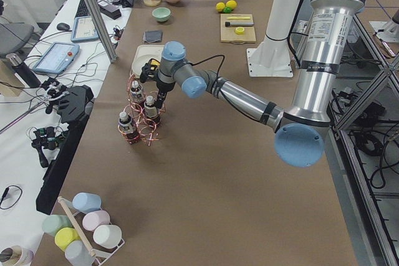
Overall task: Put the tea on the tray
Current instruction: 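Reach the left gripper down to a tea bottle in the copper rack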
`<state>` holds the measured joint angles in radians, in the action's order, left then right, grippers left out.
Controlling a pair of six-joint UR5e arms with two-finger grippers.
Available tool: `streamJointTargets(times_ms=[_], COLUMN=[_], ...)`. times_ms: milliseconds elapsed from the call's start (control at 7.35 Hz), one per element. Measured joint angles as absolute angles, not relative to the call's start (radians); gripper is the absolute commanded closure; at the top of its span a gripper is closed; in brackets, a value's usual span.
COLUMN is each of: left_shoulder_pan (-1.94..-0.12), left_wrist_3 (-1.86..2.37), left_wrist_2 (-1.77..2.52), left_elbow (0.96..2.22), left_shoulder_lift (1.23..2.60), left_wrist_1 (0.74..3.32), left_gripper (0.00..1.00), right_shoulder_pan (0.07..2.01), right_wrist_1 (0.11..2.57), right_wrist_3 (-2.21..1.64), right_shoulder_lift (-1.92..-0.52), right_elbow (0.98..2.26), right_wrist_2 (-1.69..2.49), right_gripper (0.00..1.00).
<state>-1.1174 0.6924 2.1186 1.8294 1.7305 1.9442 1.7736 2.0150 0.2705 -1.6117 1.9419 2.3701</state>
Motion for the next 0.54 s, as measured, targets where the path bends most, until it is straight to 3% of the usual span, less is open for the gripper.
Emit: streamJointTargets(times_ms=[544], left_shoulder_pan=[-1.115], left_wrist_3=[0.617], left_wrist_2=[2.117], left_elbow=[1.735], left_shoulder_lift=[1.802], left_wrist_1=[1.952], left_gripper=[0.25], right_shoulder_pan=[1.756], right_wrist_1=[1.999], right_wrist_3=[0.266], right_shoulder_lift=[-1.608], right_elbow=[1.942], right_wrist_2=[2.370], right_gripper=[0.00])
